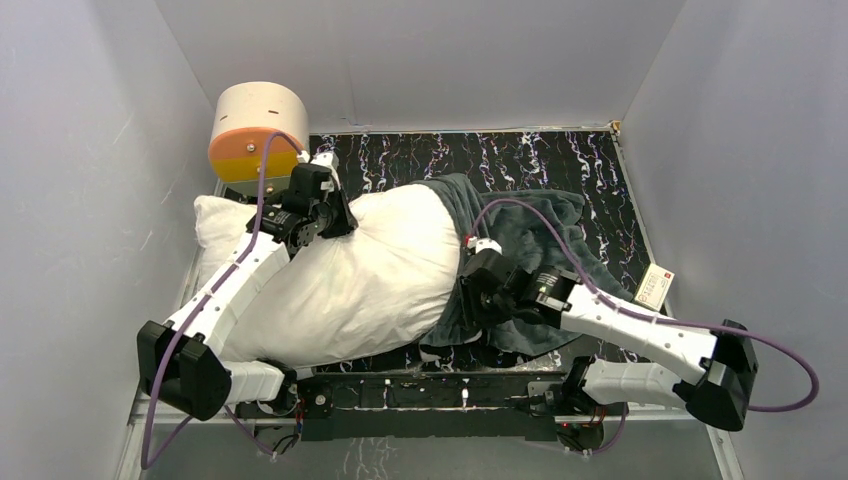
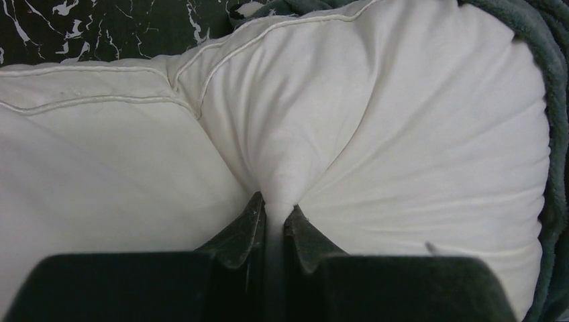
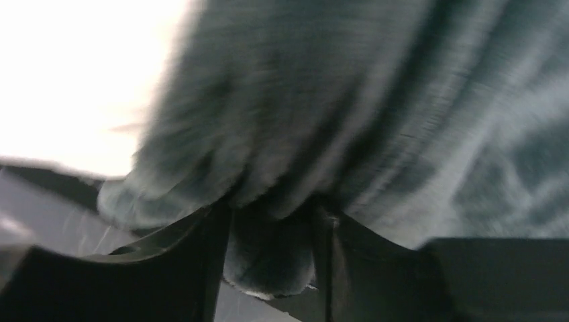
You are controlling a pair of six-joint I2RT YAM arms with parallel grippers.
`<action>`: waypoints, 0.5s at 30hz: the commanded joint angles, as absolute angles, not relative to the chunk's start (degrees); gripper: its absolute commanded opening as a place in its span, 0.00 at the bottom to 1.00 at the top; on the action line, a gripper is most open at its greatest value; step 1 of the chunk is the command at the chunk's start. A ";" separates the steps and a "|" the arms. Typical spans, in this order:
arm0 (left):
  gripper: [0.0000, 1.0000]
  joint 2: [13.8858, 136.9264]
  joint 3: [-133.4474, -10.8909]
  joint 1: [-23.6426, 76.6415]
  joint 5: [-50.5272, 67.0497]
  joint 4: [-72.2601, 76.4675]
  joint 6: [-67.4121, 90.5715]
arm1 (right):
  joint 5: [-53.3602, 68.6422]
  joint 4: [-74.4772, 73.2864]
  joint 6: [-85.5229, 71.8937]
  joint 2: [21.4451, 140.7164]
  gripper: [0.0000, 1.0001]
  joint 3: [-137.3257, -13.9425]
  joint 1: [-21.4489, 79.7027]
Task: Remove the pillowcase from the pillow
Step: Remove the pillow from the pillowcase.
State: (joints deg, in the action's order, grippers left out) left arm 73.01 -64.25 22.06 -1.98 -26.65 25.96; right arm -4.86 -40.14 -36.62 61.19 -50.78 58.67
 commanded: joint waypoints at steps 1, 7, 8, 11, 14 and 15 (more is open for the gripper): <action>0.00 74.61 -66.09 21.01 -7.07 -32.34 24.17 | -34.13 -52.96 -51.48 64.01 0.45 -49.59 60.07; 0.00 73.65 -65.03 20.68 -9.87 -33.28 22.43 | -37.10 -50.28 -50.69 56.76 0.11 -46.06 51.18; 0.00 73.34 -64.42 20.59 -10.50 -33.46 22.22 | -34.51 -48.32 -48.16 55.15 0.10 -44.80 48.26; 0.00 72.38 -63.16 20.17 -11.15 -33.28 21.68 | -27.91 -44.90 -45.31 52.20 0.10 -43.58 40.16; 0.00 71.62 -62.63 19.72 -11.56 -33.47 21.30 | -25.37 -43.87 -44.04 52.54 0.08 -43.82 32.87; 0.00 71.41 -62.66 19.57 -11.60 -33.55 21.23 | -23.94 -42.71 -43.03 53.01 0.08 -43.63 30.20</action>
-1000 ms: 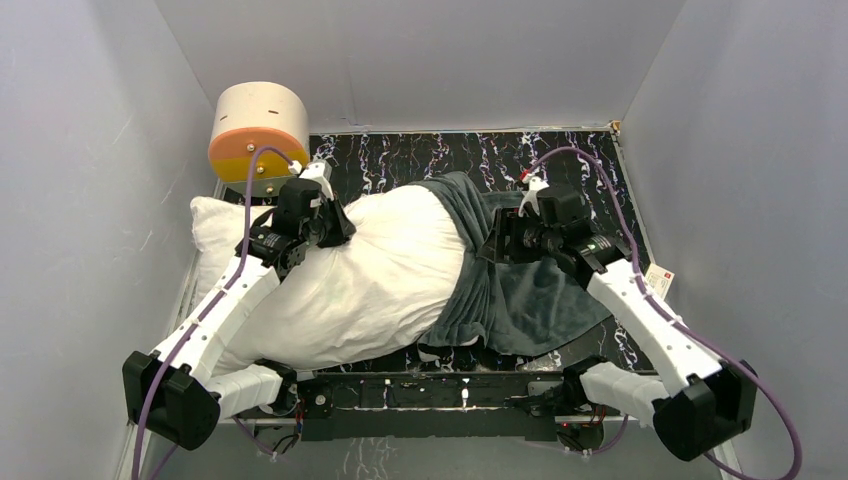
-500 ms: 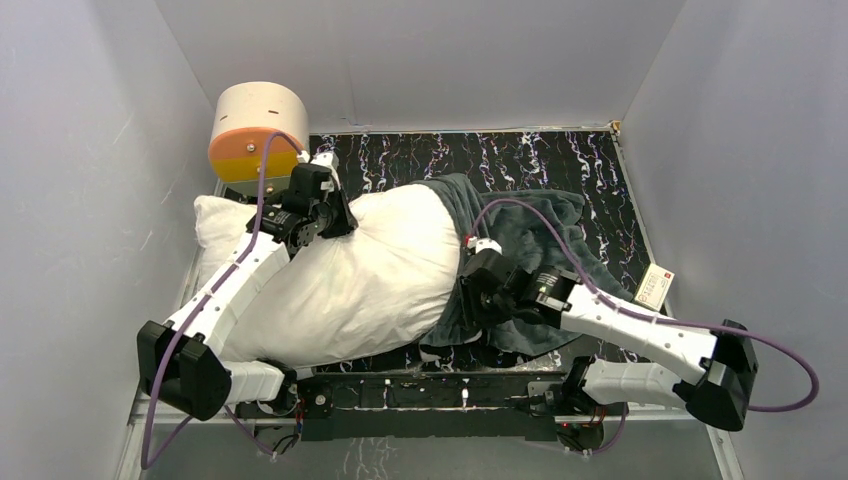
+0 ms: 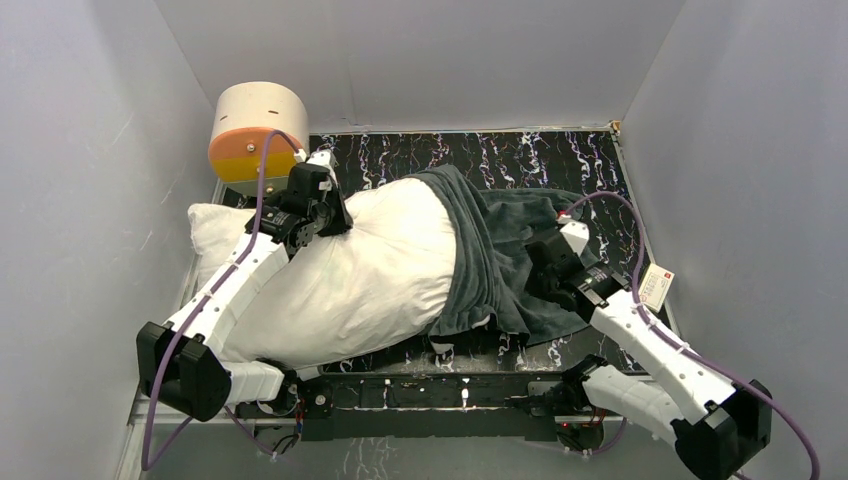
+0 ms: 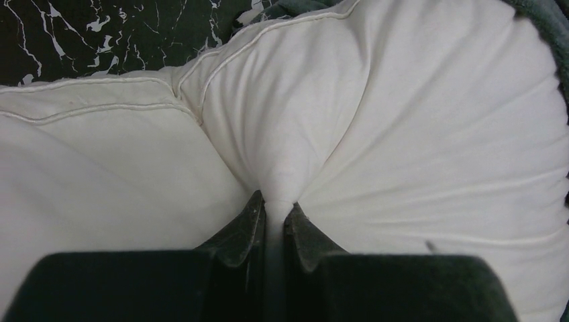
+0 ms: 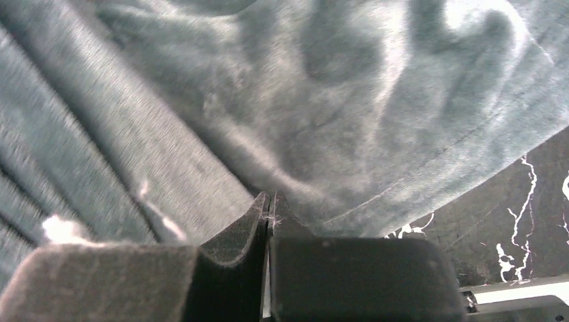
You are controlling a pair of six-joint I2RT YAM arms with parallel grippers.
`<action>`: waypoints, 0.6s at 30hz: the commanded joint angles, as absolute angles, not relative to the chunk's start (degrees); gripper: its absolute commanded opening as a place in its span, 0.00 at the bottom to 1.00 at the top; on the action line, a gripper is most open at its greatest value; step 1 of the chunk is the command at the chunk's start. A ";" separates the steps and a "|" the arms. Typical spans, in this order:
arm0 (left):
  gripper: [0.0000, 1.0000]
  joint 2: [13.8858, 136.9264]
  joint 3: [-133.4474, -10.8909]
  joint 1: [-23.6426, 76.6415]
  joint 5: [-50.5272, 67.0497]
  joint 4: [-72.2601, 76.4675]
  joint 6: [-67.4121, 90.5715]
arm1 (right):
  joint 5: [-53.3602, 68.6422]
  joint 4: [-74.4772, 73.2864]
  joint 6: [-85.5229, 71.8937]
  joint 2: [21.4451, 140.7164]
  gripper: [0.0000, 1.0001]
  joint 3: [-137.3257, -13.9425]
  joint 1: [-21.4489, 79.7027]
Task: Remove the pillowcase from the pillow
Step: Remove the pillow from the pillowcase.
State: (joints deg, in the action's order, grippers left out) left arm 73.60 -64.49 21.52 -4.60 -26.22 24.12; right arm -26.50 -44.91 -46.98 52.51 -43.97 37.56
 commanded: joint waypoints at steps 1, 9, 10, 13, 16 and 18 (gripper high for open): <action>0.00 71.19 -62.71 19.54 -11.37 -33.57 21.07 | -20.57 -41.52 -41.61 53.59 0.08 -43.84 27.63; 0.00 70.83 -62.44 19.45 -7.77 -32.66 20.66 | 14.40 -27.15 -32.34 50.22 0.68 -44.45 25.49; 0.00 70.84 -62.44 19.49 -7.55 -32.60 20.85 | 16.34 -28.40 -31.79 50.63 0.72 -44.89 25.87; 0.00 70.92 -62.88 19.47 -7.13 -32.38 21.06 | 17.05 -33.24 -30.98 52.34 0.79 -46.38 30.18; 0.00 71.70 -63.65 19.47 -7.19 -32.27 20.94 | 11.06 -34.91 -33.72 54.28 0.81 -45.98 39.53; 0.00 72.12 -64.20 19.44 -7.05 -32.41 20.83 | 2.71 -37.39 -36.89 57.39 0.81 -46.29 46.19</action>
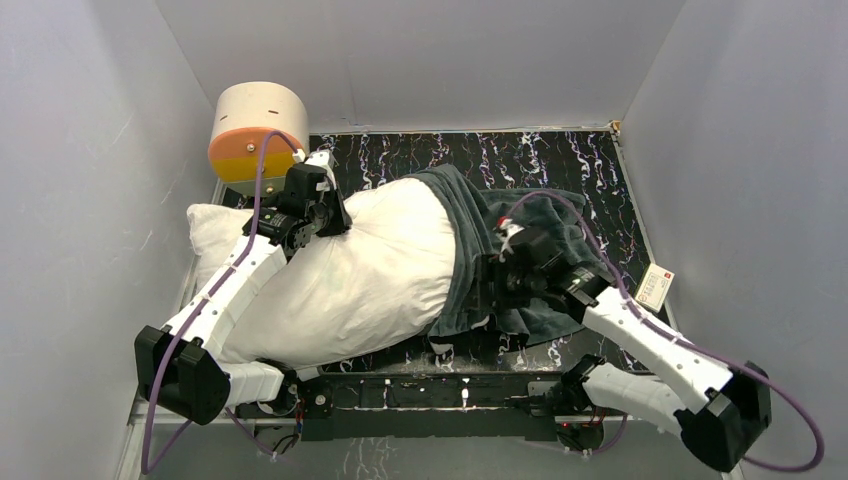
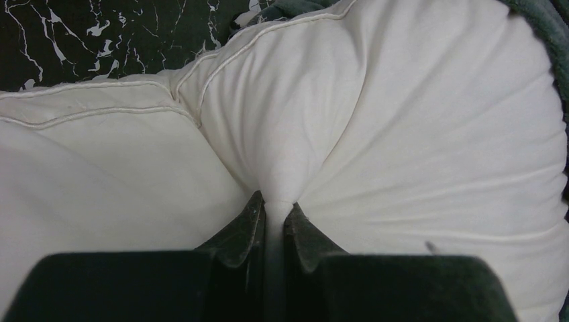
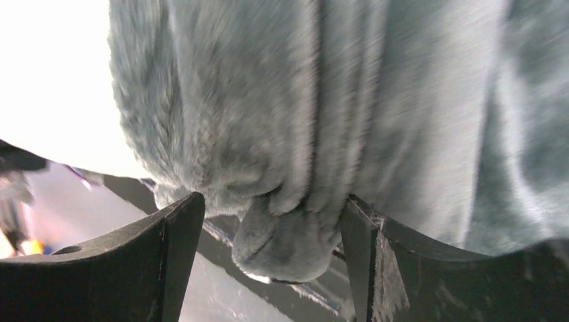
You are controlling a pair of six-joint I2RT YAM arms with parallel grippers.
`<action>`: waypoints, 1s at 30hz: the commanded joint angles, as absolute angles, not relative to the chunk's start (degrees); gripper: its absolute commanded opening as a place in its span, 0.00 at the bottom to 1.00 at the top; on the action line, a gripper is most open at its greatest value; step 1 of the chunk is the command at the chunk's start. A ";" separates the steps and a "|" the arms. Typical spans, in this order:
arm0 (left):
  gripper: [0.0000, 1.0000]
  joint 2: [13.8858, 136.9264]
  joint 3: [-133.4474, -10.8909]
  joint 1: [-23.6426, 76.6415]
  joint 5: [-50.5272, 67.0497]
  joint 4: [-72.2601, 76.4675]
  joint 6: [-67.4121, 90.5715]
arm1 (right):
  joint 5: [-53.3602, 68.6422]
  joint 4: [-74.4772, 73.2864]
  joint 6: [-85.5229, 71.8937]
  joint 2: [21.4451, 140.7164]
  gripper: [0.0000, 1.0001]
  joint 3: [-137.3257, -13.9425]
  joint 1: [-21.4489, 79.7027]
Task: Remove the pillowcase from the pillow
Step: Remove the pillow from the pillowcase.
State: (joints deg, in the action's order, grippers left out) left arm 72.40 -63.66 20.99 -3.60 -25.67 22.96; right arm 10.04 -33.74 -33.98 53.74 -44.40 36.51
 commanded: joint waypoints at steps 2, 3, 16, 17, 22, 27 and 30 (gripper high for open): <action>0.00 72.24 -64.34 19.43 -7.00 -32.51 20.74 | -6.82 -40.38 -39.93 61.34 0.77 -47.34 49.69; 0.00 72.18 -64.39 19.45 -7.03 -32.57 20.67 | -11.26 -42.31 -42.17 63.31 0.68 -48.23 50.18; 0.00 69.99 -61.64 17.96 -9.48 -33.05 18.71 | -19.93 -39.77 -38.63 51.94 0.05 -44.33 18.71; 0.00 69.90 -61.58 17.86 -8.96 -32.98 18.58 | -17.27 -39.51 -36.45 52.84 0.04 -44.37 14.75; 0.00 69.12 -60.46 17.75 -4.77 -31.25 17.39 | -1.73 -34.65 -30.75 59.53 0.04 -43.79 7.30; 0.41 67.71 -62.02 17.74 0.85 -31.15 15.98 | 4.93 -34.56 -25.98 61.38 0.28 -47.24 7.29; 0.73 66.91 -64.57 17.73 3.28 -31.39 15.63 | 4.74 -36.03 -24.81 59.73 0.54 -50.94 7.21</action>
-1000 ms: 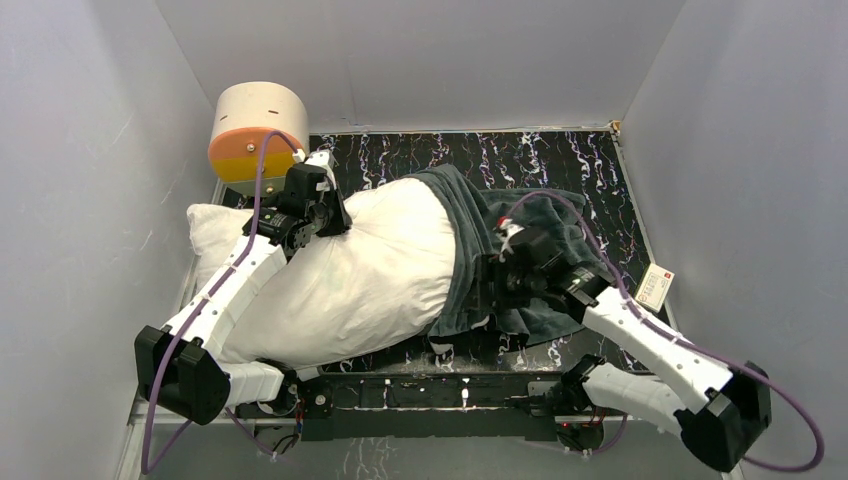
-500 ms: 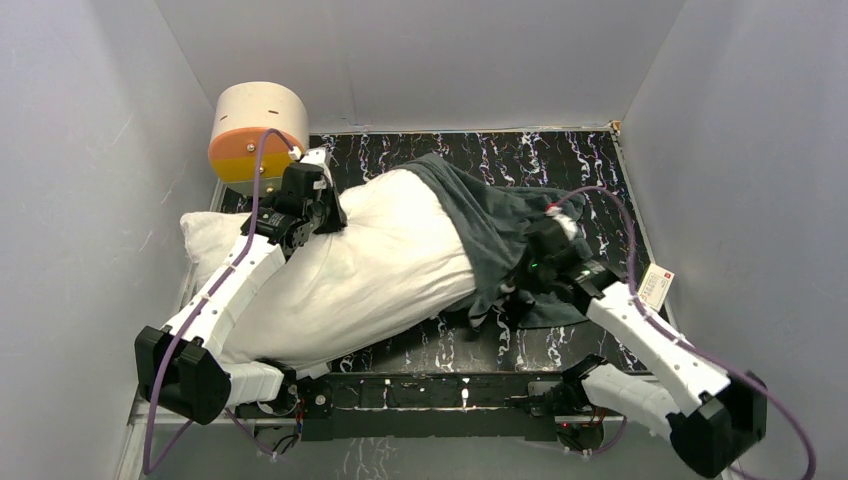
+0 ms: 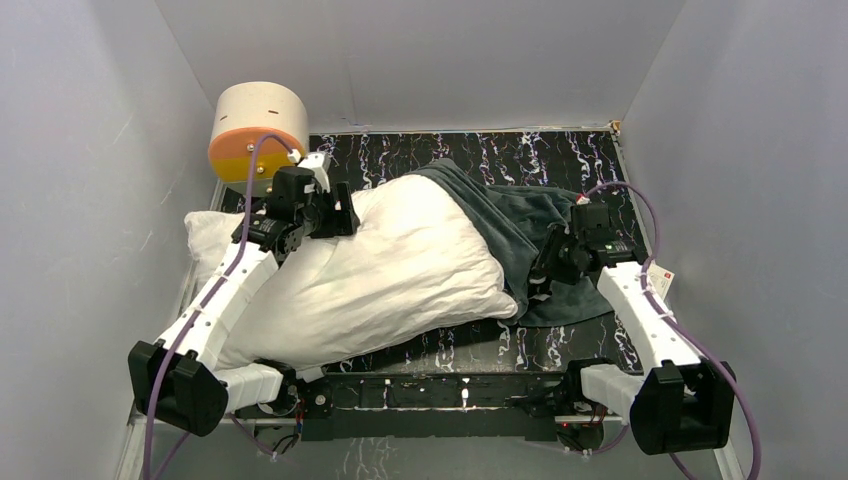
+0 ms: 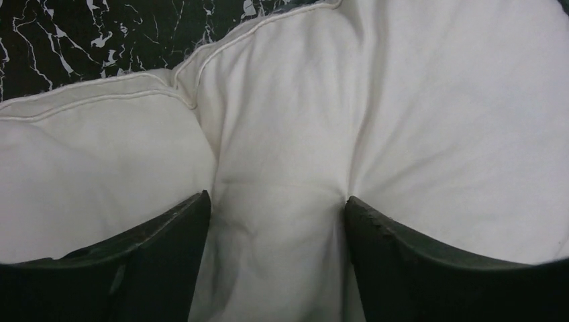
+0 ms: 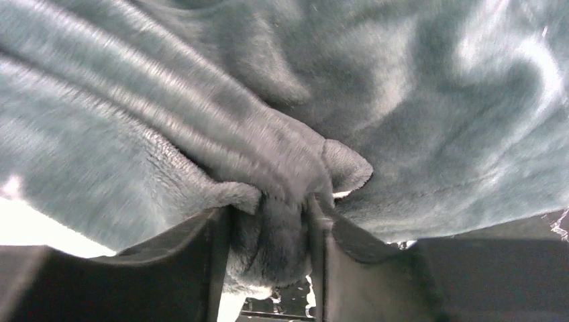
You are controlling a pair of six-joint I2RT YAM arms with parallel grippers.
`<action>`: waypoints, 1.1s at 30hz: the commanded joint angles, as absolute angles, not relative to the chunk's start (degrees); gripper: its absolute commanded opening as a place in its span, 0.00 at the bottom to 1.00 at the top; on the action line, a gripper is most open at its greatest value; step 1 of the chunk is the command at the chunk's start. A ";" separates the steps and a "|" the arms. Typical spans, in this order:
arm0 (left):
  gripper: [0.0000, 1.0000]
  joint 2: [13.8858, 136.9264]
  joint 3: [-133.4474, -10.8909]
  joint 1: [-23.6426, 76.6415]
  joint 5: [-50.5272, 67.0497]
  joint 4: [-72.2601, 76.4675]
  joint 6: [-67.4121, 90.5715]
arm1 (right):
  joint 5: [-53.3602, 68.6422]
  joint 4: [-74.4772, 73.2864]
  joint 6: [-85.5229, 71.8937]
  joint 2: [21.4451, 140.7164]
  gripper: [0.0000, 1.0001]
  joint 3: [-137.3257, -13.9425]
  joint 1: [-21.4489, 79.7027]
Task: Remove the pillowcase from the pillow
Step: Remove the pillow from the pillowcase.
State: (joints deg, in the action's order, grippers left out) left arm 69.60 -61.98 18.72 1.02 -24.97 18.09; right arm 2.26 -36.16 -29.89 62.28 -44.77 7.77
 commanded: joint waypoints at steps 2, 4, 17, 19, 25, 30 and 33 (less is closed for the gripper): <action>0.78 67.08 -67.03 17.72 5.28 -31.70 15.04 | 5.96 -35.15 -24.41 58.29 0.66 -52.71 7.21; 0.83 67.74 -69.74 17.77 7.94 -31.79 14.27 | 9.20 -33.41 -23.69 57.76 0.76 -54.34 7.25; 0.98 89.44 -86.64 25.99 19.25 -36.28 6.13 | 28.95 -17.87 -22.59 84.40 0.86 -74.10 12.73; 0.98 91.65 -85.59 27.29 19.85 -36.91 6.17 | 29.84 -18.41 -22.03 91.91 0.85 -78.53 14.71; 0.64 88.58 -76.17 28.72 21.98 -34.07 7.48 | 27.36 -18.37 -21.50 101.81 0.39 -83.98 17.04; 0.14 82.84 -69.44 28.87 20.07 -32.31 8.77 | 6.80 -19.15 -22.78 98.36 0.00 -85.58 15.76; 0.00 80.38 -67.55 28.83 18.45 -32.33 9.34 | -2.06 -20.64 -23.28 96.25 0.00 -86.86 12.93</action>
